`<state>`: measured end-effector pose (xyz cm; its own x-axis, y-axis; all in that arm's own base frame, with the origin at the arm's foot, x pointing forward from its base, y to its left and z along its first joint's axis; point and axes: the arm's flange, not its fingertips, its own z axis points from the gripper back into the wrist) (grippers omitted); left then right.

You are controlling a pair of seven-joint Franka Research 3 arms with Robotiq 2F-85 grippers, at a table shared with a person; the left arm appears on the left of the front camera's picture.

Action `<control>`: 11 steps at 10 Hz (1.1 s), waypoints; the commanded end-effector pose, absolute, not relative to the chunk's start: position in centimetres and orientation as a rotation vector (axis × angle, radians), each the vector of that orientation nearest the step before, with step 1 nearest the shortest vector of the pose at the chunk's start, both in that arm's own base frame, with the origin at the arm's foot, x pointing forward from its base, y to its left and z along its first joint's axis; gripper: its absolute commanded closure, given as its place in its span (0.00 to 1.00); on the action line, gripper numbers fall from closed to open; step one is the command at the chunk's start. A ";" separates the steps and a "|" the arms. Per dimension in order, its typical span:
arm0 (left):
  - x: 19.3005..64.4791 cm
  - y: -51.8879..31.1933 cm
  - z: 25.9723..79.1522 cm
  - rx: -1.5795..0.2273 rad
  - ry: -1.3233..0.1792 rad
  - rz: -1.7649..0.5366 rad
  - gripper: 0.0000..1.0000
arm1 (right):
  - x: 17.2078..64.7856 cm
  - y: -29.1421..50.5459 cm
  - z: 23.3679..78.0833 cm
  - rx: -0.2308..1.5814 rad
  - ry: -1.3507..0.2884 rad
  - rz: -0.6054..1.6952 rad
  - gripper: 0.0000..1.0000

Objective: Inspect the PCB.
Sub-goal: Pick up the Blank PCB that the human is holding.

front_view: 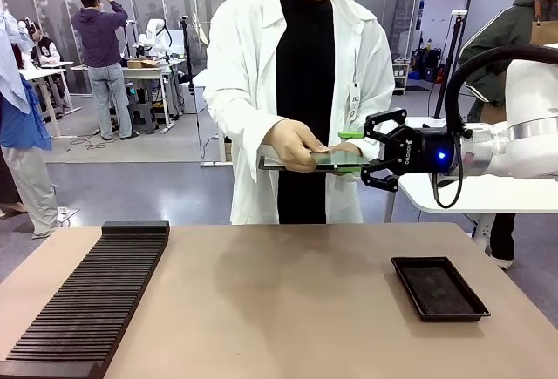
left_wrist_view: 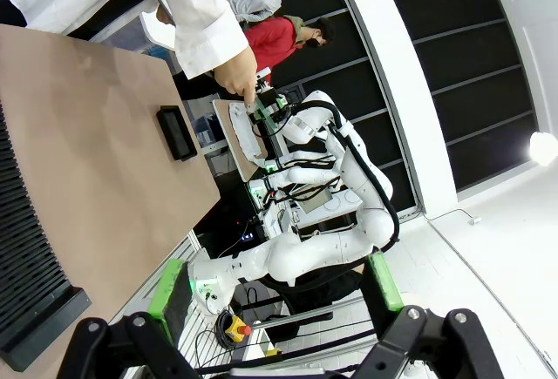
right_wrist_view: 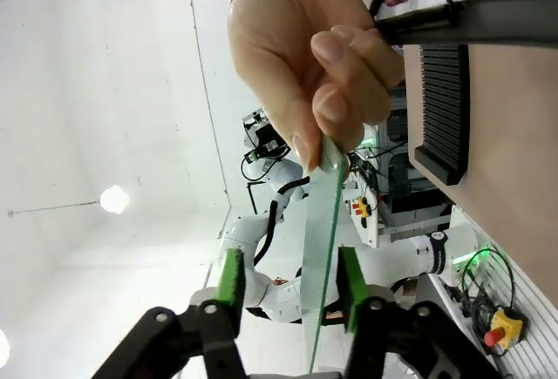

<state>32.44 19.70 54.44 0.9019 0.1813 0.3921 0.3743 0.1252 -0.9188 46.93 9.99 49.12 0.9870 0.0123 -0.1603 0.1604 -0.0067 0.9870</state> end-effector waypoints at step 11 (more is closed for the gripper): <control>32.3 19.8 54.5 -1.465 -0.469 -0.169 0.00 | 47.3 11.4 48.4 1.570 0.248 -0.163 1.00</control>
<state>32.44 19.70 54.44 0.9019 0.1813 0.3921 0.3743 0.1252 -0.9188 47.31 11.31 48.23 0.9627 0.0531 -0.2654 0.2659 -0.0022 0.9640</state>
